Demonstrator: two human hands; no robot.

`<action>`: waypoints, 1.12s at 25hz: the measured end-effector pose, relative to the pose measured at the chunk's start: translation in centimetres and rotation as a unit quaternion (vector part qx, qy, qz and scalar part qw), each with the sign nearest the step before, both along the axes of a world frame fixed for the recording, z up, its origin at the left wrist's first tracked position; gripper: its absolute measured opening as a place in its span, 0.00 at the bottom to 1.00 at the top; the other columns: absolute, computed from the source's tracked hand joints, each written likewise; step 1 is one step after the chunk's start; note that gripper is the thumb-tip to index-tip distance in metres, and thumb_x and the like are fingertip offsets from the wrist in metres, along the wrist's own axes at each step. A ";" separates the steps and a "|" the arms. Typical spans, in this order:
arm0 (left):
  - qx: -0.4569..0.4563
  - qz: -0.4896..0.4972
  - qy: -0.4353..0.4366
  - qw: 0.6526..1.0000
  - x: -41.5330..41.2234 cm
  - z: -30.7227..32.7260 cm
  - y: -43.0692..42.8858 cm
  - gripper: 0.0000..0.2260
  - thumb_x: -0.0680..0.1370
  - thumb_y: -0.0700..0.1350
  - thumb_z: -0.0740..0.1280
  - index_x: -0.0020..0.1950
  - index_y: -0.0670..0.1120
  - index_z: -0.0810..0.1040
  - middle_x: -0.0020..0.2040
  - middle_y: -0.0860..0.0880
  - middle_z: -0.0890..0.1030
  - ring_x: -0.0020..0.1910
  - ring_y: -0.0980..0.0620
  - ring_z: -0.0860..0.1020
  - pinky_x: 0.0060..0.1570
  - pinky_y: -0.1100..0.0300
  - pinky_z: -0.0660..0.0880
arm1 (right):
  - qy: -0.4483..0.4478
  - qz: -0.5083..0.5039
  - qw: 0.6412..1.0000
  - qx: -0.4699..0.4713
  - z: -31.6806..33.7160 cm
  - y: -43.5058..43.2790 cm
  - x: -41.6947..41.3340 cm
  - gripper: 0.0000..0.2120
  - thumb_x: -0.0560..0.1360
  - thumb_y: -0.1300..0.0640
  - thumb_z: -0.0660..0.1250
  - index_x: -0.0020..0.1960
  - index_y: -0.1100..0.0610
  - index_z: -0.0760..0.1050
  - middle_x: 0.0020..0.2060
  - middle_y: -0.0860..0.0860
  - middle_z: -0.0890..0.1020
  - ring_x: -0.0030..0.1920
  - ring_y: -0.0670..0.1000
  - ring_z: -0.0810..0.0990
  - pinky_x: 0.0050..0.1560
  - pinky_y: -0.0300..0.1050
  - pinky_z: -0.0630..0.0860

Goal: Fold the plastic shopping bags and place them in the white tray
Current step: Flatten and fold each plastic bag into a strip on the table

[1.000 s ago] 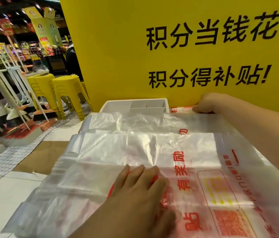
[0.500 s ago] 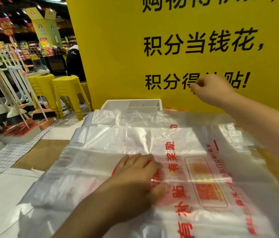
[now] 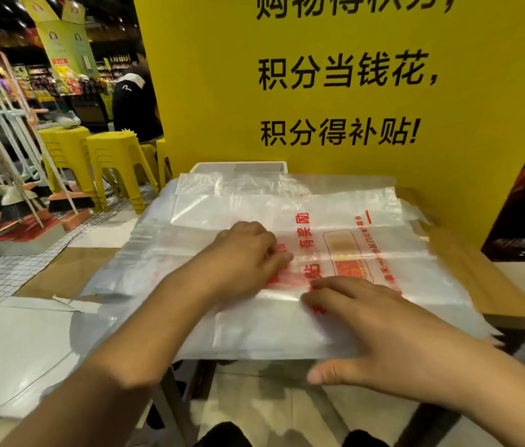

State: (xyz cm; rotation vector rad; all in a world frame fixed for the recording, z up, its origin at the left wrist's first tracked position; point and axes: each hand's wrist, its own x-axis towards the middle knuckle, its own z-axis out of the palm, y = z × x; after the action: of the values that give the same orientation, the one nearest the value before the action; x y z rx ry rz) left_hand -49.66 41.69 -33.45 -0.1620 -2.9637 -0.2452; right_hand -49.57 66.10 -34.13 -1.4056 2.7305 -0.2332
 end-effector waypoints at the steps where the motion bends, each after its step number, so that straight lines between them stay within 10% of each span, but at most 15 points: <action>1: -0.002 -0.028 -0.004 1.000 1.8 0.2 -0.2 0.24 0.75 0.72 0.54 0.58 0.57 0.74 0.61 0.54 0.73 0.67 0.51 0.68 0.68 0.53 0.65 | 0.012 -0.006 1.000 0.009 -0.2 0.1 0.1 0.42 0.68 0.23 0.61 0.76 0.38 0.55 0.75 0.37 0.55 0.75 0.43 0.56 0.74 0.41 0.57; 6: -0.017 -0.082 -0.055 0.995 10.1 -1.2 -1.6 0.27 0.76 0.71 0.53 0.74 0.66 0.64 0.76 0.64 0.59 0.75 0.65 0.52 0.78 0.56 0.44 | -0.011 -0.031 0.999 -0.033 -0.5 0.4 -0.2 0.40 0.69 0.20 0.46 0.76 0.37 0.60 0.76 0.36 0.58 0.75 0.39 0.58 0.75 0.38 0.57; 14: 0.015 -0.018 0.094 0.995 10.6 -1.4 -4.7 0.18 0.81 0.60 0.55 0.59 0.57 0.82 0.58 0.59 0.81 0.59 0.56 0.78 0.58 0.54 0.76 | -0.017 -0.064 0.998 -0.024 -0.7 0.3 -1.3 0.40 0.70 0.21 0.38 0.75 0.37 0.61 0.76 0.37 0.61 0.76 0.41 0.60 0.76 0.40 0.57; 19: 0.107 0.035 0.090 0.990 9.8 -1.5 -4.5 0.12 0.76 0.64 0.65 0.53 0.60 0.79 0.52 0.62 0.80 0.55 0.62 0.77 0.52 0.56 0.75 | 0.043 -0.042 0.993 -0.104 -0.1 0.3 -1.7 0.18 0.75 0.39 0.56 0.61 0.38 0.77 0.58 0.34 0.77 0.60 0.42 0.77 0.60 0.44 0.74; 28: 0.041 0.027 -0.002 0.999 5.9 3.6 -6.9 0.03 0.81 0.53 0.65 0.51 0.57 0.78 0.46 0.58 0.83 0.47 0.59 0.79 0.50 0.54 0.77 | 0.026 -0.060 0.997 -0.048 2.8 -0.5 -5.5 0.11 0.77 0.40 0.64 0.49 0.47 0.77 0.39 0.43 0.82 0.40 0.42 0.78 0.44 0.45 0.76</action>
State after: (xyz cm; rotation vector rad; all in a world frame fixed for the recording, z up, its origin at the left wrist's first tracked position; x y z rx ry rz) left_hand -43.72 34.76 -29.81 -0.0703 -2.9507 -0.3586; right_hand -55.04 65.56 -31.31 -1.2875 2.8873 -0.3433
